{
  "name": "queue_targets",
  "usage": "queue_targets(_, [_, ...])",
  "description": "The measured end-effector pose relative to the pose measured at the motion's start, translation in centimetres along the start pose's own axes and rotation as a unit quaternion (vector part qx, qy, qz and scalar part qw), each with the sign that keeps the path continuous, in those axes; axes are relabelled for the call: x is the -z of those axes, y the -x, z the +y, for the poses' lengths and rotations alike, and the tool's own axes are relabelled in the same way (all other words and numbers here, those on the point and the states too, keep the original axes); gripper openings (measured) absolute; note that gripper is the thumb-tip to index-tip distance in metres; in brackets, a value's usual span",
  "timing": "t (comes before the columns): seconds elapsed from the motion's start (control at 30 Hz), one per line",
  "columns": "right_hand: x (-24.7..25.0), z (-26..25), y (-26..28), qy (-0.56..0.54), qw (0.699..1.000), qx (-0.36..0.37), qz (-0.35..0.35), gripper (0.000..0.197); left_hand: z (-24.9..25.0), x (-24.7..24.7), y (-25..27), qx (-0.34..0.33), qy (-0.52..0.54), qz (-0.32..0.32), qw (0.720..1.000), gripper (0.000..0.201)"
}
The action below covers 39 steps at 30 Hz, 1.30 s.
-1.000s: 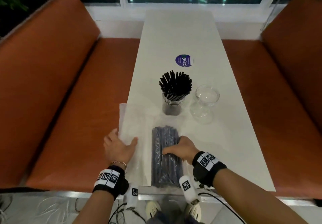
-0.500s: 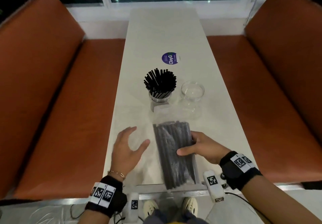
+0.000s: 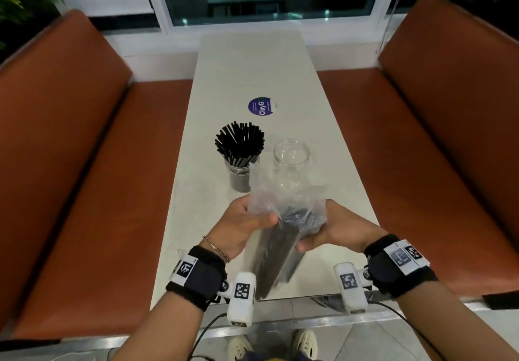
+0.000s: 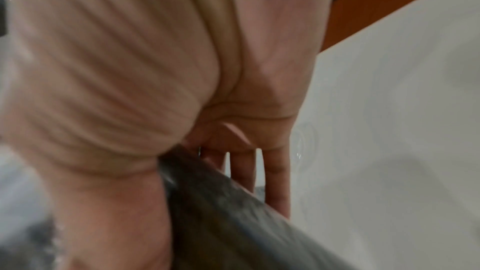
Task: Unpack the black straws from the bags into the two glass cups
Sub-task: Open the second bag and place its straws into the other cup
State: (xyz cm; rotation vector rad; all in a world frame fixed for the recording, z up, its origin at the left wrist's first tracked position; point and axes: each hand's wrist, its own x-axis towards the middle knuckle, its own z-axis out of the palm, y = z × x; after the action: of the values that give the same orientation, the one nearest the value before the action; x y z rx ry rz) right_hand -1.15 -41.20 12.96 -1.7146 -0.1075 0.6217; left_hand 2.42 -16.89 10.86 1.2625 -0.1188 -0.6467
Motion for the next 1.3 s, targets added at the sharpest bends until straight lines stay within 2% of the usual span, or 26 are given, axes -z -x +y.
queue_targets(0.07, [0.8, 0.0, 0.8, -0.023, 0.999, 0.013, 0.036, 0.049, -0.1, -0.2, 0.1, -0.026, 0.01, 0.075, 0.997, 0.069])
queue_targets(0.1, [1.3, 0.1, 1.1, -0.043, 0.997, 0.018, 0.062, 0.048, 0.0, -0.2, 0.4, -0.041, 0.009, 0.104, 0.994, 0.062])
queue_targets(0.17, [2.3, 0.2, 1.9, -0.075, 0.991, 0.037, 0.103, 0.055, -0.1, 0.1, 0.8, -0.063, -0.01, 0.146, 0.987, 0.054])
queue_targets(0.23, [3.2, 0.3, 2.5, -0.082, 0.987, 0.065, 0.121, 0.062, 0.0, 0.4, 1.2, -0.066, -0.049, 0.165, 0.983, 0.056])
queue_targets(0.3, [3.7, 0.0, 2.9, -0.074, 0.984, 0.082, 0.14, 0.05, -0.6, 0.8, 1.3, -0.047, -0.104, 0.182, 0.977, 0.05])
queue_targets(0.4, [4.0, -0.4, 3.2, -0.044, 0.978, 0.1, 0.175, 0.013, -1.1, 0.6, 1.6, -0.023, -0.176, 0.202, 0.963, 0.054])
queue_targets(0.43, [4.1, -0.5, 3.3, -0.035, 0.977, 0.103, 0.186, 0.007, -1.2, 0.6, 1.6, -0.023, -0.189, 0.211, 0.959, 0.052])
queue_targets(0.5, [4.5, -0.7, 3.5, -0.028, 0.969, 0.116, 0.215, 0.014, -1.1, 1.1, 1.8, -0.03, -0.208, 0.234, 0.949, 0.031])
queue_targets(0.57, [5.2, -1.0, 3.9, -0.021, 0.963, 0.128, 0.236, 0.019, -0.5, 2.1, 2.3, -0.038, -0.239, 0.257, 0.936, 0.042])
queue_targets(0.67, [5.9, -1.4, 4.6, -0.001, 0.961, 0.135, 0.24, 0.019, 1.4, 3.1, 3.3, -0.03, -0.31, 0.253, 0.916, 0.051])
queue_targets(0.77, [6.2, -1.5, 4.6, 0.012, 0.959, 0.15, 0.242, 0.013, 3.4, 2.3, 3.5, -0.065, -0.363, 0.23, 0.901, 0.103])
queue_targets(0.83, [6.1, -1.6, 4.5, 0.021, 0.956, 0.158, 0.245, 0.01, 5.0, 0.2, 3.1, -0.135, -0.436, 0.233, 0.859, 0.111])
queue_targets(0.93, [6.2, -1.9, 4.2, 0.037, 0.95, 0.168, 0.26, 0.007, 7.1, -4.7, 1.8, -0.251, -0.59, 0.243, 0.728, 0.09])
queue_targets(0.97, [6.2, -2.1, 4.1, 0.046, 0.947, 0.172, 0.268, 0.007, 7.3, -6.3, 1.0, -0.282, -0.609, 0.224, 0.706, 0.08])
queue_targets(1.07, [6.2, -2.6, 4.1, 0.107, 0.933, 0.188, 0.287, 0.005, 6.5, -10.4, -1.3, -0.345, -0.61, 0.149, 0.698, 0.047])
queue_targets(1.1, [6.4, -2.6, 4.2, 0.136, 0.928, 0.195, 0.288, 0.003, 6.1, -11.5, -1.9, -0.367, -0.61, 0.144, 0.687, 0.036])
queue_targets(1.17, [6.7, -2.8, 4.4, 0.191, 0.914, 0.206, 0.294, 0.004, 5.4, -12.9, -3.0, -0.412, -0.618, 0.162, 0.65, 0.017])
queue_targets(1.23, [6.9, -2.8, 4.6, 0.218, 0.904, 0.201, 0.307, 0.01, 5.0, -13.4, -3.5, -0.427, -0.631, 0.185, 0.621, 0.013])
queue_targets(1.3, [6.9, -2.8, 4.7, 0.236, 0.897, 0.204, 0.312, 0.011, 4.8, -13.5, -3.5, -0.414, -0.652, 0.194, 0.605, 0.015])
